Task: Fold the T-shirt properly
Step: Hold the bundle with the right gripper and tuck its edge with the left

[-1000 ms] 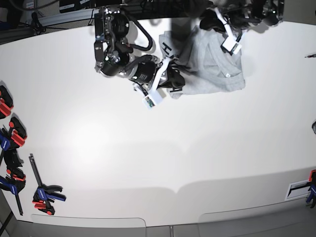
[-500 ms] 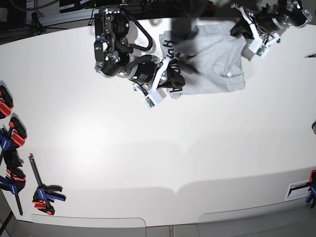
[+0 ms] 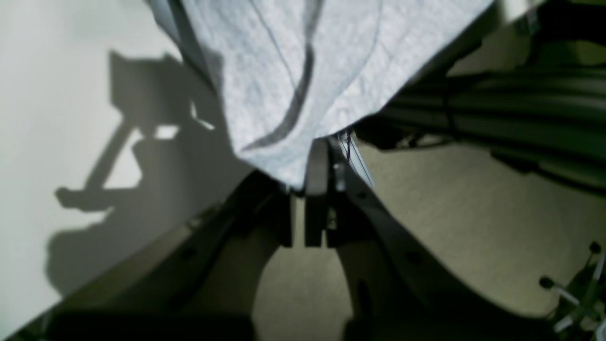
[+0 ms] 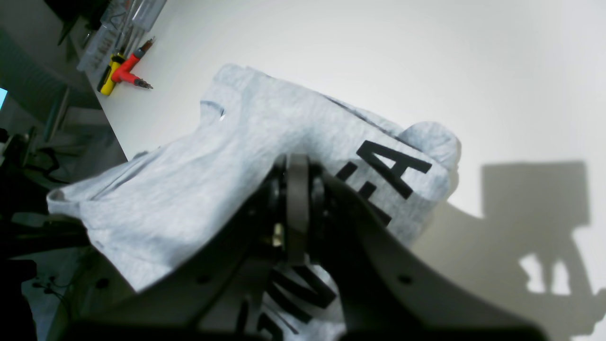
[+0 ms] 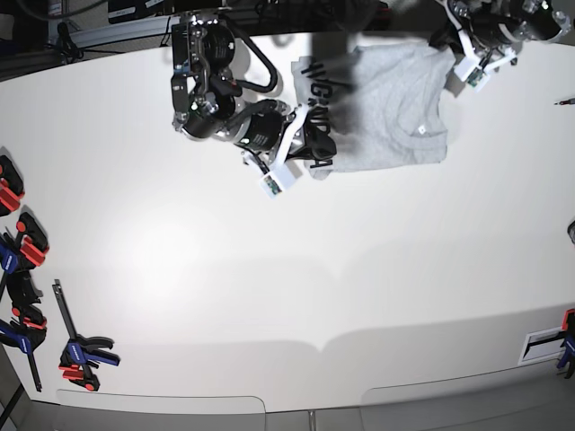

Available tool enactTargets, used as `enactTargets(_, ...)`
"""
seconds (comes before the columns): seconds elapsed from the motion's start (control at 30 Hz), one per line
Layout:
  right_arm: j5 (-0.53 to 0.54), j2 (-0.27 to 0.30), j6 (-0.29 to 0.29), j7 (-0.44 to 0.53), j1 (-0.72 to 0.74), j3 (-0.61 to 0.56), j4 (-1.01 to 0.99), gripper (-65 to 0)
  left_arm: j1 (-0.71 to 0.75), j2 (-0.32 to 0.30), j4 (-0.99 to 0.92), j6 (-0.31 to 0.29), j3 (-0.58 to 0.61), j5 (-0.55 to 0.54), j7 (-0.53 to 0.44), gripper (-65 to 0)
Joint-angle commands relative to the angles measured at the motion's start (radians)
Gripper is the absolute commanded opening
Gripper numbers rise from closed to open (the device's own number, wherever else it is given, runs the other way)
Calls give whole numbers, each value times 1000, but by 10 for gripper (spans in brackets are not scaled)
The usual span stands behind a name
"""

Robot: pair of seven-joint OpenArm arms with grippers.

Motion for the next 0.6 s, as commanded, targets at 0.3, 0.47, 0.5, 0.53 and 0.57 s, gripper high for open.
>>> enactTargets(0.3, 21, -7, 3, 24, 14, -2, 16, -650, 37, -12, 18, -6, -6, -7, -44, -329)
enactTargets(0.47, 26, -7, 3, 32, 14, -2, 16, -650, 35, -12, 18, -6, -7, 87, -88, -330)
enactTargets(0.5, 37, -7, 3, 31, 17, -2, 16, -650, 32, -12, 18, -5, -8, 124, -117, -347)
enactTargets(0.53, 60, -7, 3, 30, 19, -2, 17, -650, 29, -12, 18, -2, -11, 152, -156, -373)
enactTargets(0.57, 101, -7, 4, 29, 21, -2, 19, -650, 26, -12, 18, 18, -15, 167, -212, -410)
